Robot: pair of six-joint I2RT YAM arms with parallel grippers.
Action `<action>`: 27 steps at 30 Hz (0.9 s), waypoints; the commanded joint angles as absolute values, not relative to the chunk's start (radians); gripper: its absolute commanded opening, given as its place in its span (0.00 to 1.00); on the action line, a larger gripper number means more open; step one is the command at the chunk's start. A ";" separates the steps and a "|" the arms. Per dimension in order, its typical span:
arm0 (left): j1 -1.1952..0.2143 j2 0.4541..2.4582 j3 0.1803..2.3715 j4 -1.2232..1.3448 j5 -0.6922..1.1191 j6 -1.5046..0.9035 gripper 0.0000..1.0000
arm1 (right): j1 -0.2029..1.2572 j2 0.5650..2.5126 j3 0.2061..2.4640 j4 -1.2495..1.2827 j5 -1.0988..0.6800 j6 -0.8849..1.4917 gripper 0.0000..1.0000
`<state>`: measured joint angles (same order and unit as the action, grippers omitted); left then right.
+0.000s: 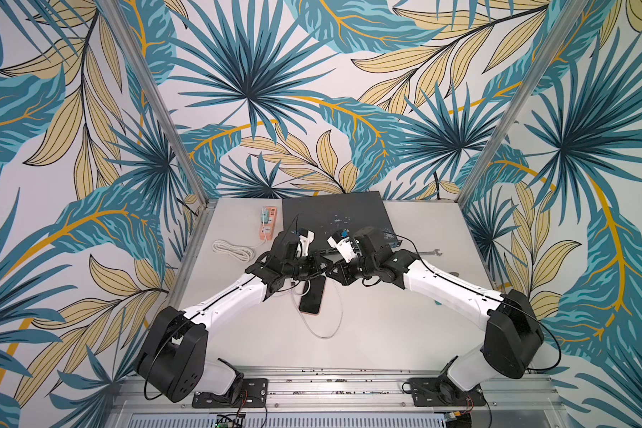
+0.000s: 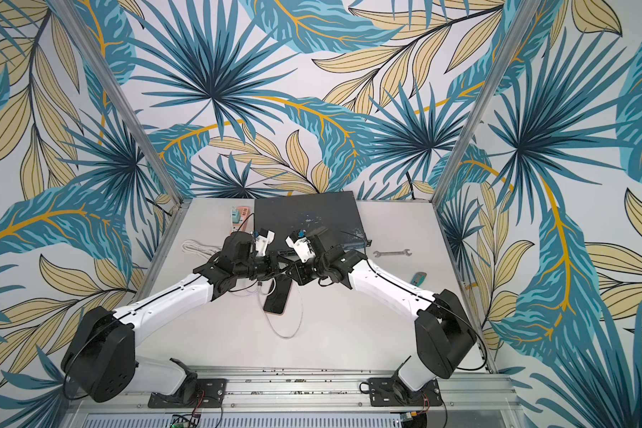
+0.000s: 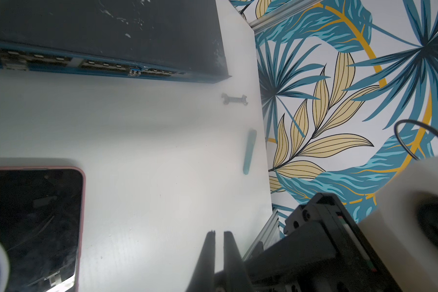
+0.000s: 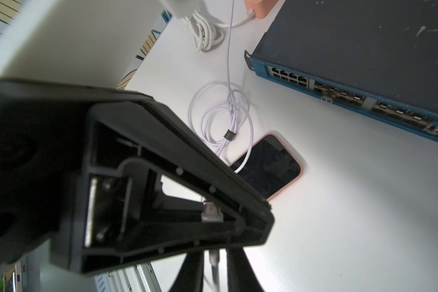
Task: Plug the charging cable into the phone
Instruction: Pick up the charging cable from the center of the board.
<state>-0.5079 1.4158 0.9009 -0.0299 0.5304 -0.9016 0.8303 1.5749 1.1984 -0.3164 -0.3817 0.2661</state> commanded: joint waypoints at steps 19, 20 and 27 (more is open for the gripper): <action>-0.488 1.379 0.936 -0.115 0.496 -0.856 0.59 | 0.825 1.570 1.184 -0.354 -0.302 0.245 0.00; -0.480 1.374 0.940 -0.139 0.487 -0.847 0.79 | 0.825 1.566 1.182 -0.357 -0.296 0.244 0.00; -0.437 1.279 0.983 -0.470 0.312 -0.728 1.00 | 0.782 1.488 1.114 -0.390 -0.259 0.218 0.00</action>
<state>-0.4492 1.3346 0.9287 -0.2741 0.4183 -0.8104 0.8047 1.5406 1.1553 -0.3511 -0.2939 0.2462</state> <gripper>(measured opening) 0.998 0.096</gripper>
